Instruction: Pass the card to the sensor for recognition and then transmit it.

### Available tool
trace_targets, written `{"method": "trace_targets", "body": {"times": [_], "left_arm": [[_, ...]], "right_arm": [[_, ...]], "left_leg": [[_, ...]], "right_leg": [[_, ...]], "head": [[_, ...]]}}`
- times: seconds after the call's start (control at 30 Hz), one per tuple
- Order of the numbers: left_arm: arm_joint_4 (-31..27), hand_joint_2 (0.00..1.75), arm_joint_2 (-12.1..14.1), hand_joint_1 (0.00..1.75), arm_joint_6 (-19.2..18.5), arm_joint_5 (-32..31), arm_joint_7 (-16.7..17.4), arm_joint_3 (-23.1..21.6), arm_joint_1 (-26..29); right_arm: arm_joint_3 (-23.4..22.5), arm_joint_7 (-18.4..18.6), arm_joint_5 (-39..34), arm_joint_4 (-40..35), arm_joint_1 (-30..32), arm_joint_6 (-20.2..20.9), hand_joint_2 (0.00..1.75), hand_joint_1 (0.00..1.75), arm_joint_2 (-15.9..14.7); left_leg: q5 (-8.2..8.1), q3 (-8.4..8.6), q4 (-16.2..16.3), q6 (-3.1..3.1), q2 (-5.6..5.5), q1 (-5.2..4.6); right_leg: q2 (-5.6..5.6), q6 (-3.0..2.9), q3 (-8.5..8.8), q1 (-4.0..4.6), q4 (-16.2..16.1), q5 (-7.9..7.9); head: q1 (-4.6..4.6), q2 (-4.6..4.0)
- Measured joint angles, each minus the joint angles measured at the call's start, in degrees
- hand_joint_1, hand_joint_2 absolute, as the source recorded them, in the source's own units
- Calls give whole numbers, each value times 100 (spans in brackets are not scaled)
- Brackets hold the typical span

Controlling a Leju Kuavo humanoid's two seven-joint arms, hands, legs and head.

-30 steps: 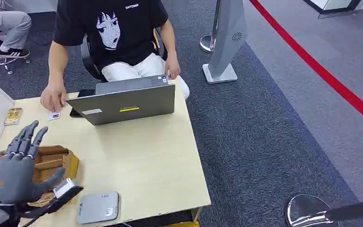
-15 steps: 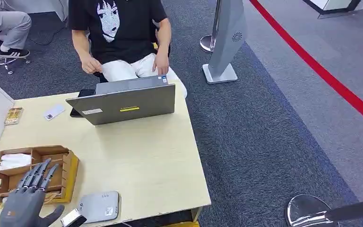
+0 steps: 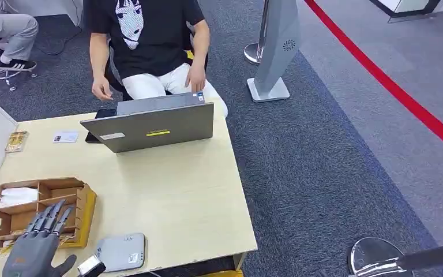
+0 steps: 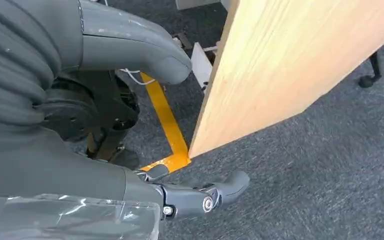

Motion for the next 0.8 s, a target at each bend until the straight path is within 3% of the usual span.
{"method": "trace_targets", "body": {"times": [0.8], "left_arm": [[202, 175, -148, 0, -72, -114, -194, 496, -71]], "right_arm": [[-7, -42, -92, 74, -38, -39, 175, 0, 0]], "left_leg": [[0, -1, 0, 0, -1, 0]], "right_leg": [[-1, 0, 1, 0, 1, 0]], "head": [[2, 0]]}}
